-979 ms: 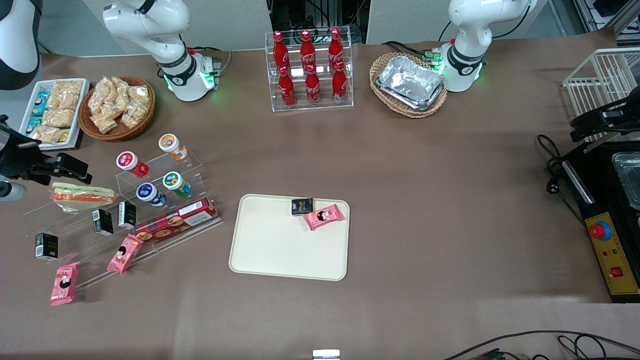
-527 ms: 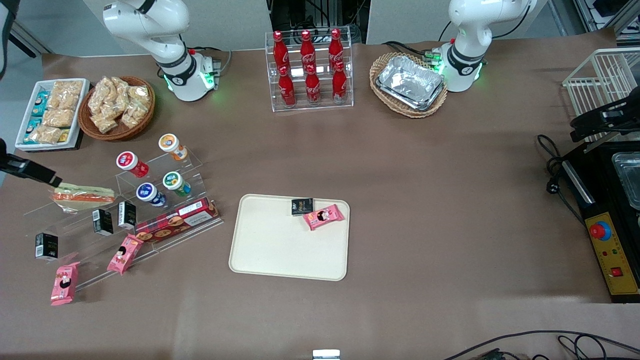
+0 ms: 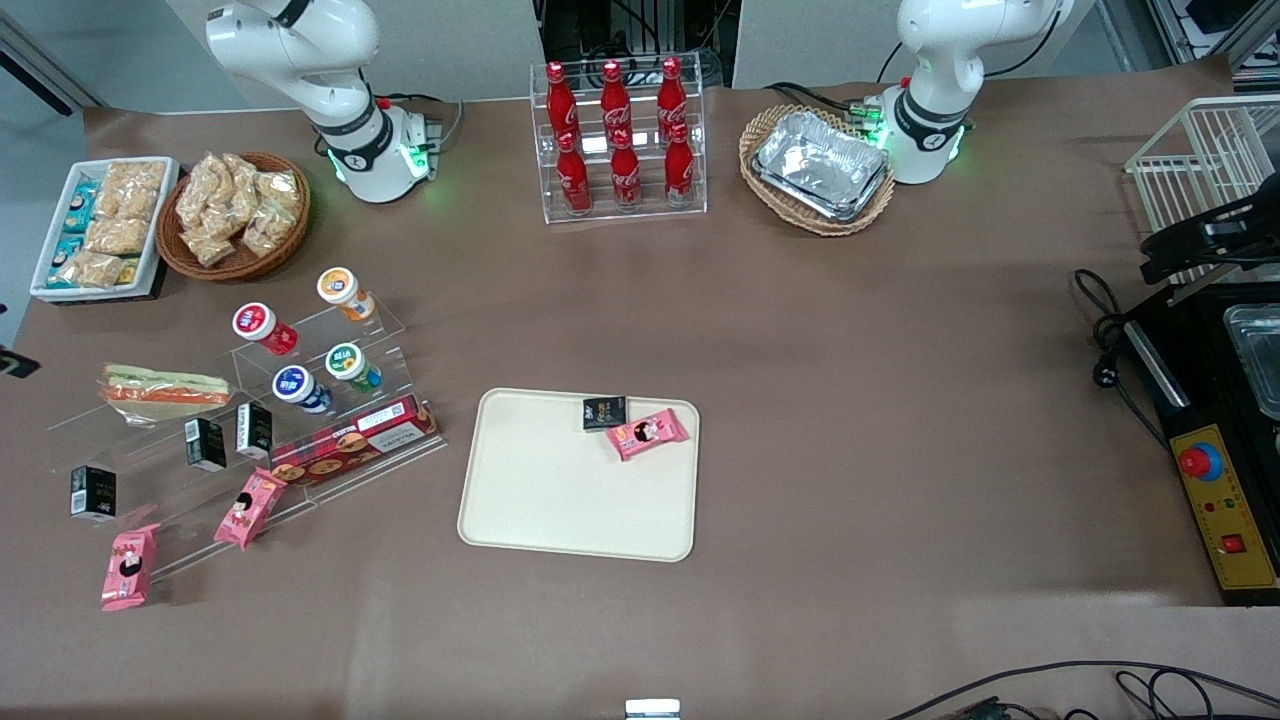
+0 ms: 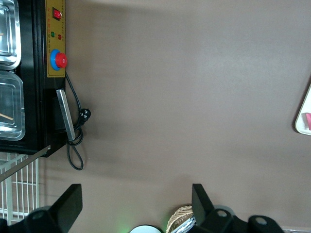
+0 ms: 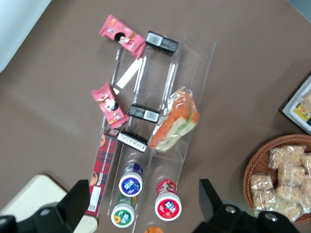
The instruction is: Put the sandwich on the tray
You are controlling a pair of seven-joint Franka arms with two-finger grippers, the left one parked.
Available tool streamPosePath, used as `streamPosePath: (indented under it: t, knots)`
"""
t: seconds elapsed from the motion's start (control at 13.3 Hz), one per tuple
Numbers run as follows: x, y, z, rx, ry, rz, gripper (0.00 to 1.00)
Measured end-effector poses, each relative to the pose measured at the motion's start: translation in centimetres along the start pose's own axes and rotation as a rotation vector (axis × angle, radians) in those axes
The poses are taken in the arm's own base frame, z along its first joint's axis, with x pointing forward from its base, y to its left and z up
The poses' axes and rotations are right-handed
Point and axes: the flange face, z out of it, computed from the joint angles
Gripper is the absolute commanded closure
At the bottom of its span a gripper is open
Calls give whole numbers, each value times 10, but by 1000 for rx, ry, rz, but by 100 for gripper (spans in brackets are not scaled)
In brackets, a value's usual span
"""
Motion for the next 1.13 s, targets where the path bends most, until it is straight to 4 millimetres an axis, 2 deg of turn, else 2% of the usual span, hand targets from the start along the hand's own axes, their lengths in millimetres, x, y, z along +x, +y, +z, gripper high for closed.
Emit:
streamPosePath:
  t: [0.23,0.38,0.6,0.83,1.13]
  knots:
    - [25,33,4,30,-21,123,0]
    - [40,43,15,27,-14,162,0]
    - [54,38,45,29,-32,201,0]
    - [68,41,73,40,-45,238,0]
    - [68,48,120,35,-58,259,0]
